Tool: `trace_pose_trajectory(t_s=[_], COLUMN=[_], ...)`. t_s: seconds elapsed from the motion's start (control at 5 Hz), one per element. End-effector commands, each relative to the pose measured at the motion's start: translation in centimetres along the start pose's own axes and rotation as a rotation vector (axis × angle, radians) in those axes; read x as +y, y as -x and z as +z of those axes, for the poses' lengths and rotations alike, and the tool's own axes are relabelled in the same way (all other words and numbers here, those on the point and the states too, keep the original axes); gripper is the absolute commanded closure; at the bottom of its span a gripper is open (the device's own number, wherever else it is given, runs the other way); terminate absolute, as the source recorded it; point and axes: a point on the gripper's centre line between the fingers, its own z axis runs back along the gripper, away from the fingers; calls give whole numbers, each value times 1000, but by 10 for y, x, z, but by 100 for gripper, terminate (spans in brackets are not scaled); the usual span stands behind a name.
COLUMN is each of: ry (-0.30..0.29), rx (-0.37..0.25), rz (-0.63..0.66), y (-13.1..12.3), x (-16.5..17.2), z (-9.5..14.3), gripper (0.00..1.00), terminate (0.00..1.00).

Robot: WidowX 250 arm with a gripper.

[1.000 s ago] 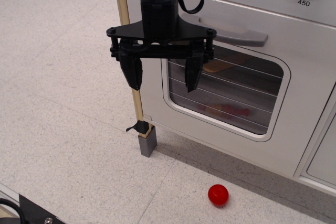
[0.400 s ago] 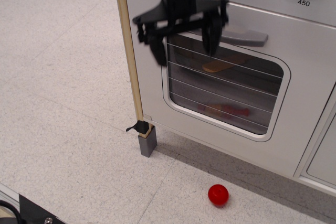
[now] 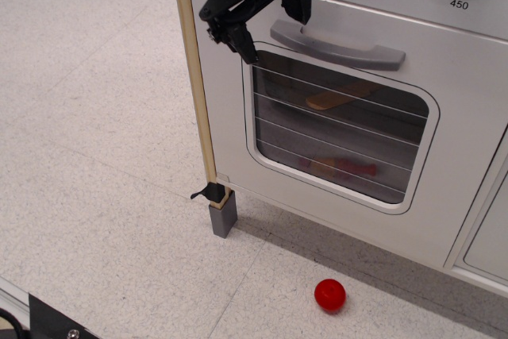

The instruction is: Open oven

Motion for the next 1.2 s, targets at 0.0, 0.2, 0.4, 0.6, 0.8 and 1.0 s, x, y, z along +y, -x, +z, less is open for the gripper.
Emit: trace_pose_trajectory(t_s=[0.0,0.2,0.4,0.6,0.8,1.0], ry=[54,76,66,17,-16,-54], rx=[-16,6,16,22,31,44], rz=[151,220,242,230,200,174], y=[0,1,1,4,7,3], x=[-3,-9,-11,-1,11,29], z=[-19,-27,-30,-30,-26,-22], gripper=[0,0,0,0,0,0], terminate=[0,0,0,0,0,0])
